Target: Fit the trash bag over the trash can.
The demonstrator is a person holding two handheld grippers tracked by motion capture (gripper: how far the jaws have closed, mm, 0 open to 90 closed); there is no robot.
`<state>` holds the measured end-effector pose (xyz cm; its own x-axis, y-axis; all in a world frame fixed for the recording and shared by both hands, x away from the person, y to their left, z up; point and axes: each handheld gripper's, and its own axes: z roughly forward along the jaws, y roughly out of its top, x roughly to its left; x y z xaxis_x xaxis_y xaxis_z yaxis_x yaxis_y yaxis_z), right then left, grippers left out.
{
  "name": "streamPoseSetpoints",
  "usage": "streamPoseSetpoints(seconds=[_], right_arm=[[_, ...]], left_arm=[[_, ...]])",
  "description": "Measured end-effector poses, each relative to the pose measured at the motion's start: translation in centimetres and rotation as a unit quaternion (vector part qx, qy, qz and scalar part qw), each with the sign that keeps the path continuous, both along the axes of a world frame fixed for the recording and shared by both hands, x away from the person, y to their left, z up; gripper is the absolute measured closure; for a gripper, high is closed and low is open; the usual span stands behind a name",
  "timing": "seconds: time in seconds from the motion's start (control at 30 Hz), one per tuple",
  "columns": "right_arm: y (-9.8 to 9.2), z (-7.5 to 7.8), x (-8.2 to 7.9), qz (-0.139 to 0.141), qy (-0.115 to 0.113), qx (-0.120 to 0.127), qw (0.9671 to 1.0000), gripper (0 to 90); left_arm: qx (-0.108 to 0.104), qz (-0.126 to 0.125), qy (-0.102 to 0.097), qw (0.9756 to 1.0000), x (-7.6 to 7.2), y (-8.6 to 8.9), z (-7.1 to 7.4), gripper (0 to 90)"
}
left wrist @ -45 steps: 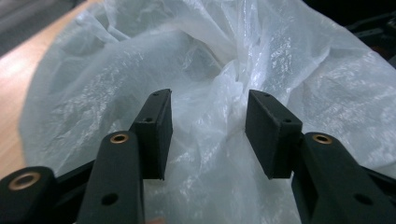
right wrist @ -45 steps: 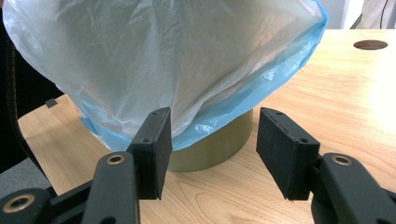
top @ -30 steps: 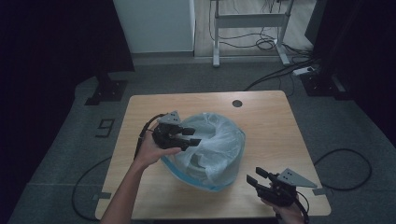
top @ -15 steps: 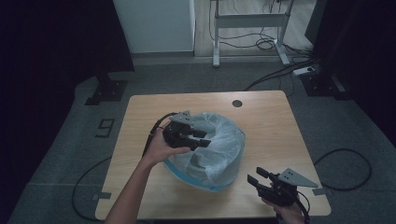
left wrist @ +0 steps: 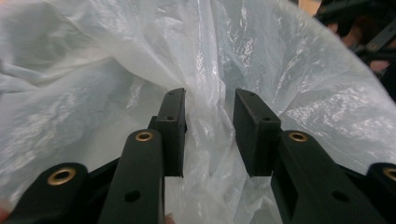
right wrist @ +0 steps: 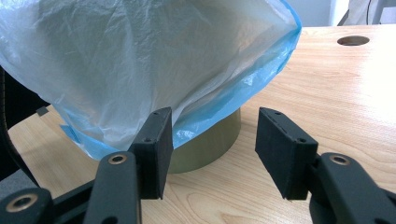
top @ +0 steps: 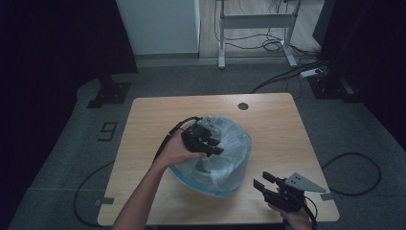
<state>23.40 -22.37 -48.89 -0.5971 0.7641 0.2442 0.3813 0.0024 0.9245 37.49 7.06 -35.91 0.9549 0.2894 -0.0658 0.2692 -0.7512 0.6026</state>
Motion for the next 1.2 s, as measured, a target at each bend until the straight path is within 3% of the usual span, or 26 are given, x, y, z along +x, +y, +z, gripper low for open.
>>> streamPoseSetpoints(seconds=[0.17, 0.3, 0.47, 0.57, 0.77, 1.0, 1.2], right_arm=[[-0.2, 0.1, 0.0, -0.001, -0.001, 0.002, 1.0, 45.4], [-0.2, 0.1, -0.1, -0.002, -0.002, 0.003, 1.0, 45.4], [-0.4, 0.2, -0.1, -0.004, -0.002, 0.003, 1.0, 45.4], [-0.5, 0.2, 0.0, -0.005, -0.002, 0.004, 1.0, 45.3], [-0.5, 0.2, 0.0, -0.007, -0.002, 0.003, 1.0, 45.1], [-0.7, 0.1, 0.2, -0.018, -0.002, -0.006, 0.9998, 44.0], [-0.7, -0.2, 0.3, -0.026, -0.003, -0.022, 0.9994, 43.1]], left_arm=[[0.023, -0.006, 0.006, 0.9997, 0.0, -0.8, -0.3, 64.8], [0.014, -0.008, 0.007, 0.9998, 0.0, -0.6, -0.2, 61.9], [-0.024, 0.002, -0.002, 0.9997, -0.2, 0.6, 0.3, 47.7], [-0.055, 0.014, -0.009, 0.9983, -0.3, 1.9, 0.7, 40.1], [-0.116, 0.048, -0.018, 0.9919, -0.9, 4.7, 1.2, 31.6], [-0.153, 0.09, -0.039, 0.9833, -2.1, 7.8, 0.7, 27.6], [-0.17, 0.117, -0.057, 0.9767, -3.8, 9.9, 0.1, 26.4]])
